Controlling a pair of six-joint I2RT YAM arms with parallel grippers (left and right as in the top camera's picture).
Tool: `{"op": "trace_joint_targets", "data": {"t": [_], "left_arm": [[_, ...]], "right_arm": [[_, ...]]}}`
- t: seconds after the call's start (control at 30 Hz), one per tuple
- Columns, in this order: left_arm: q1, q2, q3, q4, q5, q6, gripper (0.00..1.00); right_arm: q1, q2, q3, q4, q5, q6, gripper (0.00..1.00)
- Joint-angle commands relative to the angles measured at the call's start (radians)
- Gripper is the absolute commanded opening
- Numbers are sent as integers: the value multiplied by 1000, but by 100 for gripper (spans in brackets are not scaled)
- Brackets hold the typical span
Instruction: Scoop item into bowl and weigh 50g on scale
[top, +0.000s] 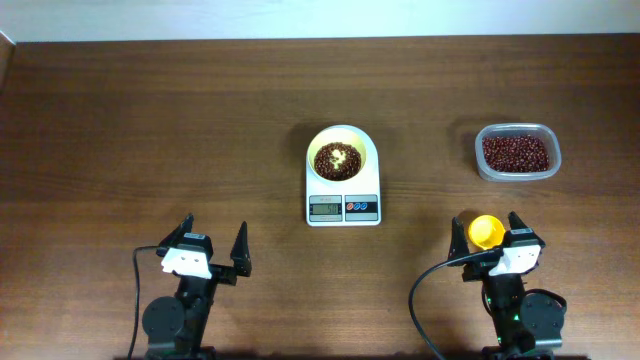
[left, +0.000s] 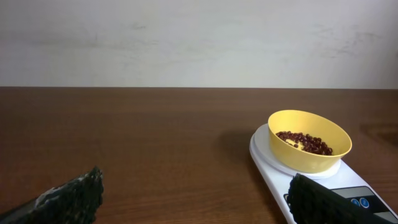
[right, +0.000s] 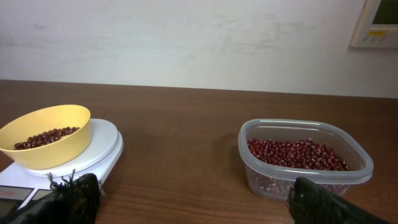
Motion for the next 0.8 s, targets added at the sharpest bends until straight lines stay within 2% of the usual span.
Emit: {"op": "trace_joint_targets", "data": {"t": [0.0,0.77], "left_arm": [[-3,-10,-5,-1,-14,-6,99],[-3,-10,-5,-12,-126,-6,99]], "right_arm": [[5,-10,-5,-6,3,10,99],[5,-10,-5,-6,3,10,99]]}}
